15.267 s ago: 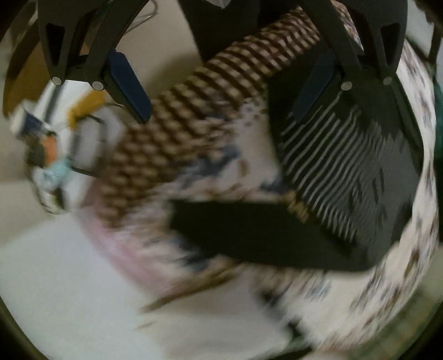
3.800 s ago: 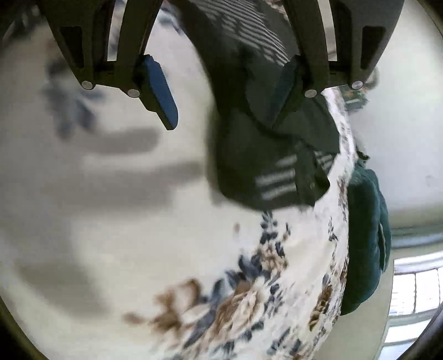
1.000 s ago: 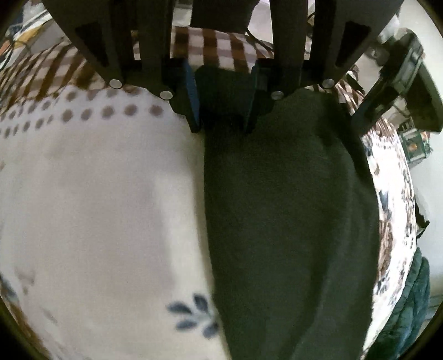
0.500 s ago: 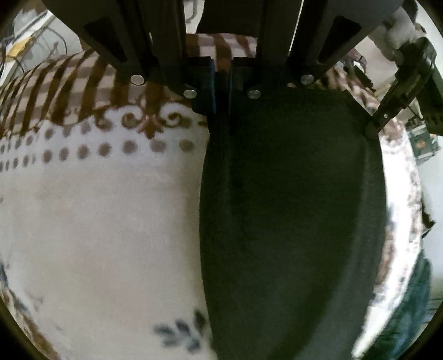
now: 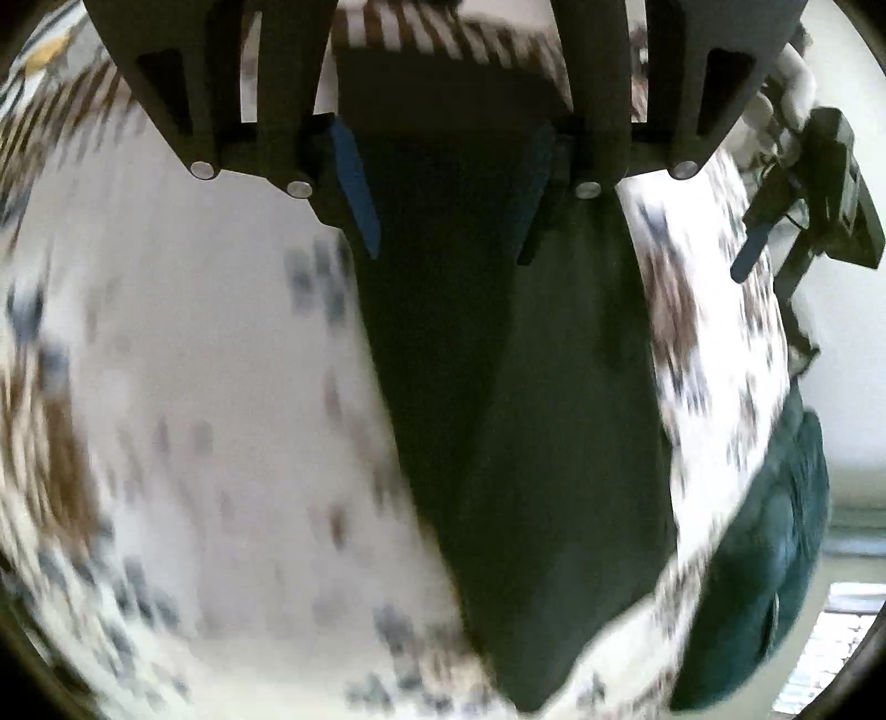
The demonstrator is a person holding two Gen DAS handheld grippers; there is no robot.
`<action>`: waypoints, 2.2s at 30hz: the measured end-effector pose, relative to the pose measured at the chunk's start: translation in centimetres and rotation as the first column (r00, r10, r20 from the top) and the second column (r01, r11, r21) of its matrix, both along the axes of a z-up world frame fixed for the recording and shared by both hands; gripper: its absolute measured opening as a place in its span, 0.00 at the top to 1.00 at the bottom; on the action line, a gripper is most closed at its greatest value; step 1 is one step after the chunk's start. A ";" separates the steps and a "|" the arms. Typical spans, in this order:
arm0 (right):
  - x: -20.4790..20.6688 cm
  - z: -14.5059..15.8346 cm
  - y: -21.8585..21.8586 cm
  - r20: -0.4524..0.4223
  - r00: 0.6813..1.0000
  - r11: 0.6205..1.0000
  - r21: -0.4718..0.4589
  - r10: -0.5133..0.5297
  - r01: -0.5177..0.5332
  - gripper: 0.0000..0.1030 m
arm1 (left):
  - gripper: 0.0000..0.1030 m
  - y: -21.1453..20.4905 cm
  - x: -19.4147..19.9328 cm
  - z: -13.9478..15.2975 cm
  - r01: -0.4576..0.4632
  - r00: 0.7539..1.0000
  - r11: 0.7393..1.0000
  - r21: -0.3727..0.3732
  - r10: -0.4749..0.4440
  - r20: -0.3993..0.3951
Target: Fold small clothes
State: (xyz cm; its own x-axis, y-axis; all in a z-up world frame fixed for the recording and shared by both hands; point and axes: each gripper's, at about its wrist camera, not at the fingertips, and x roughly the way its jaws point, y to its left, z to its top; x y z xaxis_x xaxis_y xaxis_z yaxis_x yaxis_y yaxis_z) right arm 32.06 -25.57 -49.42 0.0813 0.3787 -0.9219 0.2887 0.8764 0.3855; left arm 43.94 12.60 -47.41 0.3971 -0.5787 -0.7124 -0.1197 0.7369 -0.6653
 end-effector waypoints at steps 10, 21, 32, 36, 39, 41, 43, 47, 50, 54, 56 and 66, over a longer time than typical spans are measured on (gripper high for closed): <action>19.8 -4.7 1.2 0.090 0.995 0.998 0.034 -0.048 0.045 0.50 | 0.41 -3.6 18.0 -8.9 0.086 0.993 0.993 0.081 -0.079 -0.084; 27.8 -9.6 2.0 0.097 0.995 1.000 0.025 -0.013 0.011 0.76 | 0.97 -1.5 19.6 -8.1 0.089 0.996 0.996 0.030 -0.089 0.000; 29.3 -10.1 3.1 0.047 0.996 0.997 -0.029 0.072 -0.070 0.64 | 0.37 0.4 20.2 -9.2 0.107 0.993 0.994 0.016 -0.106 -0.054; 26.4 -7.8 1.7 0.043 0.998 0.998 0.023 0.055 -0.056 0.44 | 0.29 0.7 16.5 -6.7 0.104 0.994 0.995 0.000 -0.103 -0.030; 22.2 -5.4 1.0 0.027 0.998 0.997 0.058 0.053 -0.054 0.39 | 0.29 1.3 11.8 -4.5 0.084 0.996 0.996 -0.030 -0.085 -0.029; 19.1 -4.0 0.6 0.014 0.998 0.995 0.076 0.061 -0.062 0.39 | 0.29 1.6 8.5 -3.4 0.073 0.996 0.996 -0.048 -0.075 -0.041; 14.8 -2.6 0.0 -0.009 0.998 0.994 0.088 0.066 -0.065 0.37 | 0.29 1.6 4.2 -2.6 0.078 0.994 0.997 -0.030 -0.080 -0.078; 5.4 -2.0 -0.8 -0.118 0.991 0.993 0.109 0.062 -0.049 0.36 | 0.29 1.8 -3.9 -2.8 0.081 0.979 0.996 -0.021 -0.084 -0.184; -1.0 -3.3 -0.9 -0.199 0.978 0.992 0.116 0.069 -0.046 0.36 | 0.29 1.7 -9.8 -4.7 0.104 0.952 0.994 -0.021 -0.106 -0.289; -9.3 -7.1 -0.5 -0.320 0.944 0.991 0.130 0.077 -0.037 0.36 | 0.29 0.9 -16.0 -8.4 0.129 0.903 0.991 -0.048 -0.137 -0.406; -12.6 -9.2 -0.1 -0.353 0.932 0.990 0.136 0.081 -0.035 0.36 | 0.29 -0.1 -18.1 -10.2 0.160 0.879 0.985 -0.061 -0.171 -0.446; -18.3 -14.3 3.1 -0.341 0.937 0.979 0.203 0.075 -0.004 0.36 | 0.95 -4.5 -20.2 -12.3 0.237 0.871 0.970 -0.060 -0.240 -0.429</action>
State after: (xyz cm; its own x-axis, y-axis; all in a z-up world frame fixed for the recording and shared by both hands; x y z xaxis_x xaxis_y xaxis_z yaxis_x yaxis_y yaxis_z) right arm 13.77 -22.50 -63.75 -0.2478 0.5507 -0.7971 0.4013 0.8072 0.4329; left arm 23.69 8.09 -59.67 -0.0982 -0.6212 -0.7775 -0.2160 0.7759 -0.5927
